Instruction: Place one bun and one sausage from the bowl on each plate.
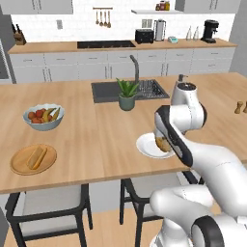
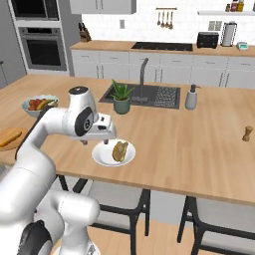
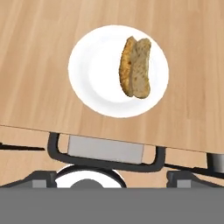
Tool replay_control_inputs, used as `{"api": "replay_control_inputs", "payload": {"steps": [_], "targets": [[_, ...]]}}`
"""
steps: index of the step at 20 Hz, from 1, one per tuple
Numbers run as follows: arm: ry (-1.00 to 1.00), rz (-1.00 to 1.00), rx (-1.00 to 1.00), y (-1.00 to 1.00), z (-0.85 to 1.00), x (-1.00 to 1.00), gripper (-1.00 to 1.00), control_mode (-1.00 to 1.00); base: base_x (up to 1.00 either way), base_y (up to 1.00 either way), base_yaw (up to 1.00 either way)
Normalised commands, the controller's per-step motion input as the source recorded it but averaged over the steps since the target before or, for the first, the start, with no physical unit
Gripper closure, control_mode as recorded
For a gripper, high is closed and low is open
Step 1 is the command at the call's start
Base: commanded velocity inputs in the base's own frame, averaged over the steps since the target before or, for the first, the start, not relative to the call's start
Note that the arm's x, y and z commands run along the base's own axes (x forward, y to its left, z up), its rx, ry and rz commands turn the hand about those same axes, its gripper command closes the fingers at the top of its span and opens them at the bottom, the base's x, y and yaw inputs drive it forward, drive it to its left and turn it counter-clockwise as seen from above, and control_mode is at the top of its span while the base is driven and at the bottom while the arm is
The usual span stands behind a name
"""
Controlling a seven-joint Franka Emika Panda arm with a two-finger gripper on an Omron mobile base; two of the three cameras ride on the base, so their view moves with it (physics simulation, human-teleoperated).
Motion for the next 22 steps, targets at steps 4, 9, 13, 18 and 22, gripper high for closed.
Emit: {"api": "replay_control_inputs", "payload": {"steps": [4,9,13,18,22], "targets": [[0.0,0.0,0.0,0.0,0.0,0.0,-1.0,1.0,-0.42,-0.47,-0.07],[0.0,0.0,0.0,0.0,0.0,0.0,-1.0,1.0,-0.24,-1.0,-0.15],[0.0,0.0,0.0,0.0,0.0,0.0,-1.0,1.0,-0.15,-1.0,-0.15],[0.0,0.0,0.0,0.0,0.0,0.0,-1.0,1.0,-0.02,-1.0,-0.14],[0.0,0.0,0.0,0.0,0.0,0.0,-1.0,1.0,0.02,-1.0,-0.11]]}}
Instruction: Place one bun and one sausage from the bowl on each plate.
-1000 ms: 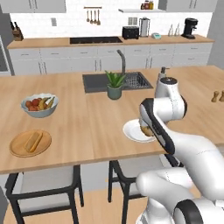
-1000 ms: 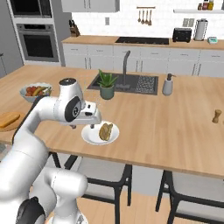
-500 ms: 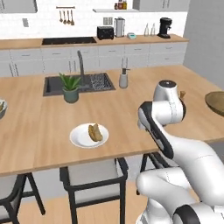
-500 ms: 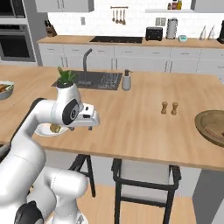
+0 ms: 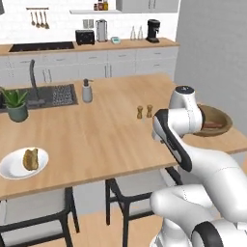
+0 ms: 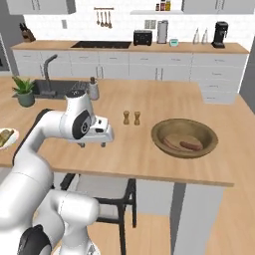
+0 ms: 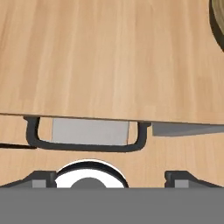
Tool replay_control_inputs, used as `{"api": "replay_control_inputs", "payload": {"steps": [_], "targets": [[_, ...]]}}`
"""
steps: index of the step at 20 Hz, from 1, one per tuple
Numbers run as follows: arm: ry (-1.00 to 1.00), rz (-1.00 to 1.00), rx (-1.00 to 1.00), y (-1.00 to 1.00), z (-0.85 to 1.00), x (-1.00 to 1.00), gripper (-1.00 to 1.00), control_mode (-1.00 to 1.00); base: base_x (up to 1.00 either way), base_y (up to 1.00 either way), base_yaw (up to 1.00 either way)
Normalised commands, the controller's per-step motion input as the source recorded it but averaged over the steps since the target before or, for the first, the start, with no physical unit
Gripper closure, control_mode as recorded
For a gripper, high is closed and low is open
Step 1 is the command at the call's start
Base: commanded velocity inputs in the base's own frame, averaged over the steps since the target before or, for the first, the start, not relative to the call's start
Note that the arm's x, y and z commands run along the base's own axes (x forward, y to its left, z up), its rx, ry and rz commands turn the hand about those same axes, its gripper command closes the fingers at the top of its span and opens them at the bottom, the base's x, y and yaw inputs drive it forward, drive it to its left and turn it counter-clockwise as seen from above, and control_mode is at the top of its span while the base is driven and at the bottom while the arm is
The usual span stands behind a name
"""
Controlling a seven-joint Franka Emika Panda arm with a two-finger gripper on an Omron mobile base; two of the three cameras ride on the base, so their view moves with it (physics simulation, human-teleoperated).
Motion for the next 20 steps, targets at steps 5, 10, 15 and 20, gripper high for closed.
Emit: {"api": "replay_control_inputs", "payload": {"steps": [5,10,15,20], "targets": [[0.0,0.0,0.0,0.0,0.0,0.0,-1.0,1.0,0.17,-1.0,-0.09],[0.0,0.0,0.0,0.0,0.0,0.0,-1.0,1.0,0.52,-0.87,-0.02],[0.0,0.0,0.0,0.0,0.0,0.0,-1.0,1.0,0.68,-0.69,0.03],[0.0,0.0,0.0,0.0,0.0,0.0,-1.0,1.0,0.52,-0.87,0.08]]}}
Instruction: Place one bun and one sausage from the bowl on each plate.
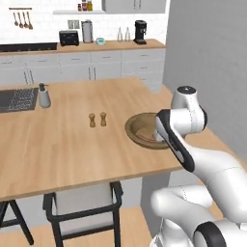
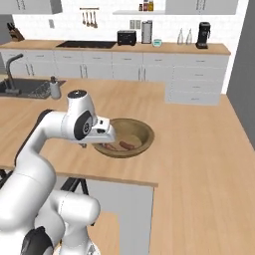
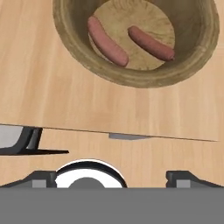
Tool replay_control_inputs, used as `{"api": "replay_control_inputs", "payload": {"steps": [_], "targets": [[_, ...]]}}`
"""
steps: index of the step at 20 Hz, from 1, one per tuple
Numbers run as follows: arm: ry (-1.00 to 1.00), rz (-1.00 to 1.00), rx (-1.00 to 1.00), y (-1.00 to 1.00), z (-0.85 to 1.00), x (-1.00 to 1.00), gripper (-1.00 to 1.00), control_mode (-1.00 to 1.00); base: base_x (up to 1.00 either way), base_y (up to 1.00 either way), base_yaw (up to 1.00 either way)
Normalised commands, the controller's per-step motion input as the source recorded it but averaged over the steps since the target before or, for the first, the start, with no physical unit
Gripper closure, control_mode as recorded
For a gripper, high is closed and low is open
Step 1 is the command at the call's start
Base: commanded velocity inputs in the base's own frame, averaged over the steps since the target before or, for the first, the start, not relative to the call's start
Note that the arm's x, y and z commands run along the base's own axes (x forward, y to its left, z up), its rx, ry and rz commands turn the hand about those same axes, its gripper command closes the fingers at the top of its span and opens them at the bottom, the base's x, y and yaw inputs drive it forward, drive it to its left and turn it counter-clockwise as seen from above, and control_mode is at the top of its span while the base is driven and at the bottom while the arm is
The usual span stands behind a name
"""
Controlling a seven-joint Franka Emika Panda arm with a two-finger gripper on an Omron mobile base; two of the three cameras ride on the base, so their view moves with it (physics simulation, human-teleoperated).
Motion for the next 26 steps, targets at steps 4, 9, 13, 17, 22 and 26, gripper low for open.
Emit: {"api": "replay_control_inputs", "payload": {"steps": [4,9,13,17,22,26], "targets": [[0.0,0.0,0.0,0.0,0.0,0.0,-1.0,1.0,0.46,-0.96,0.17],[0.0,0.0,0.0,0.0,0.0,0.0,-1.0,1.0,0.65,-0.27,0.19],[0.0,0.0,0.0,0.0,0.0,0.0,-1.0,1.0,0.04,0.0,0.23],[0.0,0.26,0.01,0.0,-0.24,0.0,-1.0,-1.0,0.0,0.0,0.0],[0.08,0.18,-0.09,0.11,-0.76,0.13,-1.0,-1.0,0.0,0.0,0.0],[0.12,0.05,-0.1,0.0,-0.54,0.35,-1.0,-1.0,0.0,0.0,0.0]]}}
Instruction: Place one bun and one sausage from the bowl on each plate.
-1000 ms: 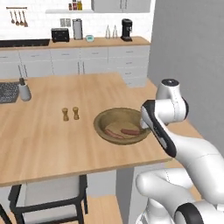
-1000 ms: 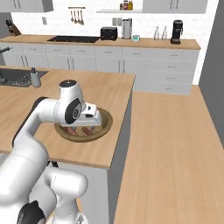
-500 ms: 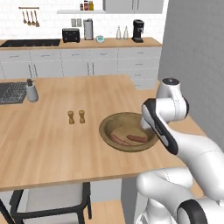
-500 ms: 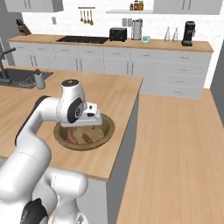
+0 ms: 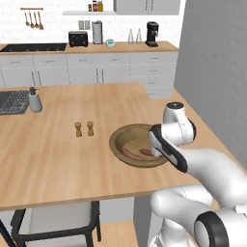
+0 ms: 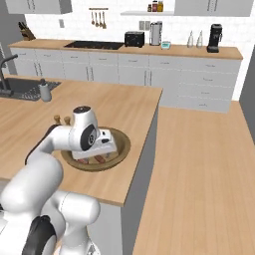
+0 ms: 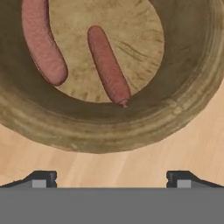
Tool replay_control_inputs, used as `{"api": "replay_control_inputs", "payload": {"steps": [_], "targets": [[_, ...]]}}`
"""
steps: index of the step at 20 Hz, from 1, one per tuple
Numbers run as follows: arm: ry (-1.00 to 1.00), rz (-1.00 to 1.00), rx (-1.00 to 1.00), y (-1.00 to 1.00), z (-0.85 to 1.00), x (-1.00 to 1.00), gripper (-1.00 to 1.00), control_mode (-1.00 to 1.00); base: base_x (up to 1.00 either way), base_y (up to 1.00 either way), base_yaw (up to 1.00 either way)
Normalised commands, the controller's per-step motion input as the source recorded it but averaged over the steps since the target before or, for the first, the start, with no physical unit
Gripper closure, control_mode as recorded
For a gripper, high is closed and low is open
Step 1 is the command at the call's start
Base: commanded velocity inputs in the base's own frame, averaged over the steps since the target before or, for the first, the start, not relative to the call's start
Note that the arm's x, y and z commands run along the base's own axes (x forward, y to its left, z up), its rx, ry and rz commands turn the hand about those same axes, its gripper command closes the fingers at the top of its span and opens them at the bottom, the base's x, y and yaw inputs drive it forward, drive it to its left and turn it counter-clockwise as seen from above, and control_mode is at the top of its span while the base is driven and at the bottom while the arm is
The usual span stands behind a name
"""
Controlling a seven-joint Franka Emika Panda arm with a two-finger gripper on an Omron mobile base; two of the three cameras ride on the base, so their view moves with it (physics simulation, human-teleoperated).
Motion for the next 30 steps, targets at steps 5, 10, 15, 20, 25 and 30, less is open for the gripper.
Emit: {"api": "replay_control_inputs", "payload": {"steps": [5,10,15,20,25,30], "targets": [[0.08,0.02,-0.02,0.0,-0.34,0.31,-1.0,-1.0,0.0,0.0,0.0],[0.0,0.0,0.0,0.02,-0.05,0.45,-1.0,-1.0,0.0,0.0,0.0],[0.05,0.0,-0.02,0.19,-0.3,0.47,-1.0,-1.0,0.0,0.0,0.0],[0.12,0.0,-0.03,0.2,-0.39,0.52,-1.0,-1.0,0.0,0.0,0.0],[0.01,0.02,0.0,-0.09,-0.14,0.25,-1.0,-1.0,0.0,0.0,0.0],[0.0,0.06,0.0,-0.25,-0.3,-0.01,-1.0,-1.0,0.0,0.0,0.0]]}}
